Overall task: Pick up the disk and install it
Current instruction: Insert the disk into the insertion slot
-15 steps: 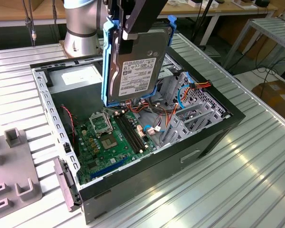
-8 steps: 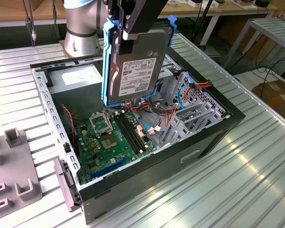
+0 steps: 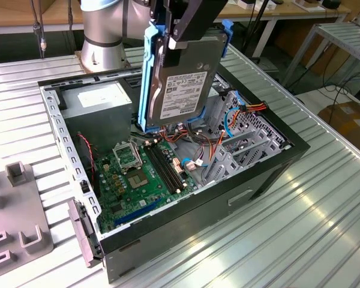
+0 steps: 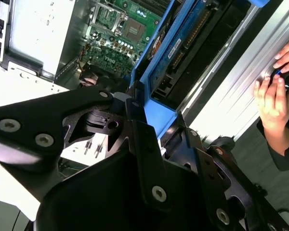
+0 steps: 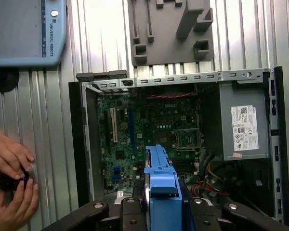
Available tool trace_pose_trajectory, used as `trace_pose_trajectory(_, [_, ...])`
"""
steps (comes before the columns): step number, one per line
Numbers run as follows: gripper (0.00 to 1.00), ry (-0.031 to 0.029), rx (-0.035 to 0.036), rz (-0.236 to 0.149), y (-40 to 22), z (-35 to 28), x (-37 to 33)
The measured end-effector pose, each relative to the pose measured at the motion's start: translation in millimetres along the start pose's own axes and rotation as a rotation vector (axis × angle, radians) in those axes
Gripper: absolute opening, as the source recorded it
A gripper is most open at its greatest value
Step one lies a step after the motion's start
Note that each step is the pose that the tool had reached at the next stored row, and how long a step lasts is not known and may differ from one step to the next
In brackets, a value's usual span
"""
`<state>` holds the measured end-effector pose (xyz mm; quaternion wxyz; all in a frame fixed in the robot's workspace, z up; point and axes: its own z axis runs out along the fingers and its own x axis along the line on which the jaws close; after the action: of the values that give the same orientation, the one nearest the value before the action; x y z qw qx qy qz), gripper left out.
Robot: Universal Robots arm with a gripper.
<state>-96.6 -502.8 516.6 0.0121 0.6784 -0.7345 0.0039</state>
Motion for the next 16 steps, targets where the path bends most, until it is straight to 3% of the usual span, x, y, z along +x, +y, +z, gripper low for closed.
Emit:
trace_pose_trajectory(10, [0.37,0.0000,-0.0001,0.000,-27.6,0.0,-2.1])
trace_pose_trajectory(16, [0.37,0.0000,0.0000,0.000,-35.1,0.6,-0.9])
